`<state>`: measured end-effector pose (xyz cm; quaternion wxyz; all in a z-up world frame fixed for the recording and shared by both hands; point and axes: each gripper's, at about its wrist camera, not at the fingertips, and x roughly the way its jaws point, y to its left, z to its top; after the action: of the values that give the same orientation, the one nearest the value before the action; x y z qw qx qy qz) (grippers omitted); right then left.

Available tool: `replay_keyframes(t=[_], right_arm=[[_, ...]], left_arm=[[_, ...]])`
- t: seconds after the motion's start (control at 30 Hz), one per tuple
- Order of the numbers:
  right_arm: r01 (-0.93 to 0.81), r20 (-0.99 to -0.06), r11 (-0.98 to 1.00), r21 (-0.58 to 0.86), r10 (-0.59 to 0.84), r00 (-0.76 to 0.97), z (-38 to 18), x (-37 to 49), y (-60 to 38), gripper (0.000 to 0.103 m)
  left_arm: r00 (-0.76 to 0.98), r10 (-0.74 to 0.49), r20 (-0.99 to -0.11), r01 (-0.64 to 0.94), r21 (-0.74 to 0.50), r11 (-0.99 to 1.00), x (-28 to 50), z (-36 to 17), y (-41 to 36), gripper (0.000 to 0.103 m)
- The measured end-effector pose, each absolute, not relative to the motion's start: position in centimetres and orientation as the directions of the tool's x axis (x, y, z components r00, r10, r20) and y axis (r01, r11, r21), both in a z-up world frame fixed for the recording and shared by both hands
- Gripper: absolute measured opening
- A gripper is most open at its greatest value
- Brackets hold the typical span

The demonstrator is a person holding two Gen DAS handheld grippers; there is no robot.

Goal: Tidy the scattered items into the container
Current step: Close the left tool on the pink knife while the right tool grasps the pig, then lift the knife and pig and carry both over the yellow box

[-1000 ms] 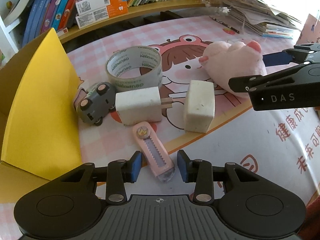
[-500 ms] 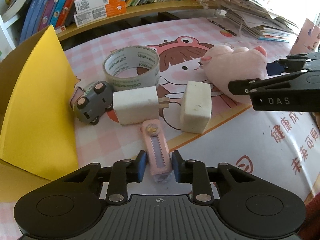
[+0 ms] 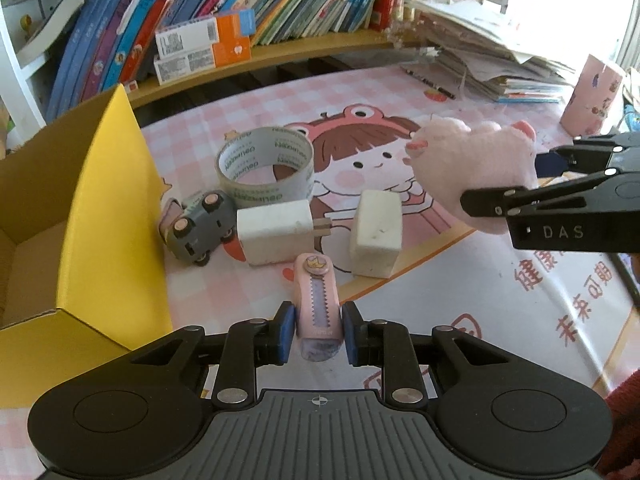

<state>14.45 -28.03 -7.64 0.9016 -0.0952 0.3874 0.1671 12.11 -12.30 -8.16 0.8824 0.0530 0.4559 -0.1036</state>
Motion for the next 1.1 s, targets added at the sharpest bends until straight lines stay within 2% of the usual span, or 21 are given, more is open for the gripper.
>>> replay_keyframes(t=[1.1], right_arm=[[-0.272,-0.680,0.956,-0.107,0.129,0.722,-4.0,5.7,-22.8,0.055]], left_arm=[[0.684,-0.280,-0.673,0.366,-0.016,0.931,5.7,-2.8,-7.1,0.024]])
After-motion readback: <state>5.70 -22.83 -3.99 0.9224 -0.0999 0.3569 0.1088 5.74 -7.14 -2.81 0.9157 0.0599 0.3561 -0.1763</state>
